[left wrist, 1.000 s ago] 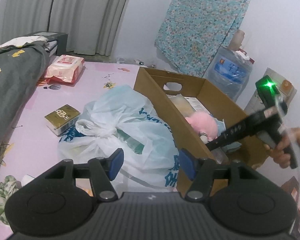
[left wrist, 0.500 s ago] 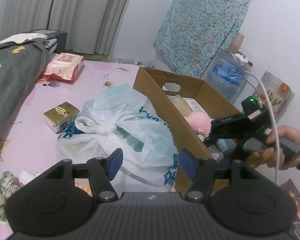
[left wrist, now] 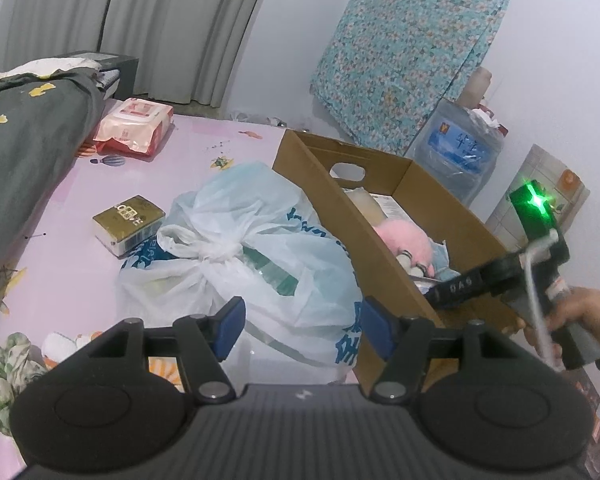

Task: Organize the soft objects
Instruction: 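Set the yogurt cup down in the box and open the right tool, then reach the right tool to the orange-striped sock bundle and grasp it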

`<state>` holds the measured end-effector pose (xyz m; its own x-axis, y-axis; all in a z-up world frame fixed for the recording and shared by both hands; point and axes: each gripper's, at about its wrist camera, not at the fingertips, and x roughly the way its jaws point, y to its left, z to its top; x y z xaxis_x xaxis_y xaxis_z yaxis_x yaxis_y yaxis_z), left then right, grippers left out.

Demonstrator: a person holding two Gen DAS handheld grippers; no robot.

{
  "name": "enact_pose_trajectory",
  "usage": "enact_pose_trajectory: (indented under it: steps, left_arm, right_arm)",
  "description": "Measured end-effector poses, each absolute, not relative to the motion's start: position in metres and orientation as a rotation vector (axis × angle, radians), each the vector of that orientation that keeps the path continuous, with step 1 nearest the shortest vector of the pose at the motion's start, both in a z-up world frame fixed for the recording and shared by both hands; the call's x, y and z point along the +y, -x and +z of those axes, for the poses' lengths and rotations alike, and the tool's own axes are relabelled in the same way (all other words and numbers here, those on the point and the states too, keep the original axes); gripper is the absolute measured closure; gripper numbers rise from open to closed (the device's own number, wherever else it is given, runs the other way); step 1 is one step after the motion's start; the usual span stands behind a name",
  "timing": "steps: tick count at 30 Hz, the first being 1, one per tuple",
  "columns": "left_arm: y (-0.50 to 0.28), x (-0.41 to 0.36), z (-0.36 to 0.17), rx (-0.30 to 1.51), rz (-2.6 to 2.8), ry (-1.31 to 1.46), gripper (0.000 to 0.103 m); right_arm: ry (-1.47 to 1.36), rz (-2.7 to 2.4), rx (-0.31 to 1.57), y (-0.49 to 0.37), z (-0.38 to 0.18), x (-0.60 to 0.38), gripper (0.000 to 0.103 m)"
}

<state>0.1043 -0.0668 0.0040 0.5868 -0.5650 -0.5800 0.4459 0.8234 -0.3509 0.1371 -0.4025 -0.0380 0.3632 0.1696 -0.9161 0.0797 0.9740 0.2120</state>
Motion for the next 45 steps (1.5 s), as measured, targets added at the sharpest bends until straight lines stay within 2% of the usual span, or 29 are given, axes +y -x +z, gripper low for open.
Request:
enact_pose_trajectory:
  steps: [6, 14, 22, 27, 35, 38, 45]
  left_arm:
    - [-0.101, -0.07, 0.003, 0.741, -0.595, 0.167, 0.038]
    - [-0.097, -0.073, 0.001, 0.746, -0.595, 0.155, 0.038]
    - [-0.094, -0.062, 0.005, 0.732, -0.566, 0.144, 0.028]
    - [-0.092, -0.051, 0.012, 0.712, -0.52, 0.11, 0.024]
    - [-0.088, -0.013, 0.023, 0.632, -0.349, 0.094, 0.024]
    - [-0.088, 0.0, 0.019, 0.629, -0.287, 0.082, 0.024]
    - [-0.094, 0.025, 0.014, 0.588, -0.16, -0.002, 0.033]
  right_arm:
    - [-0.02, 0.115, 1.159, -0.124, -0.03, -0.376, 0.047]
    - [-0.107, 0.177, 1.183, -0.103, -0.02, -0.384, 0.041]
    - [-0.431, 0.185, 1.099, -0.094, 0.002, -0.423, 0.018]
    - [-0.606, 0.273, 1.05, -0.104, 0.013, -0.427, 0.016]
    - [-0.658, 0.473, 0.943, -0.157, 0.06, -0.391, 0.012]
    - [-0.698, 0.567, 0.957, -0.18, 0.064, -0.362, 0.012]
    - [-0.694, 0.687, 1.084, -0.237, 0.045, -0.284, 0.014]
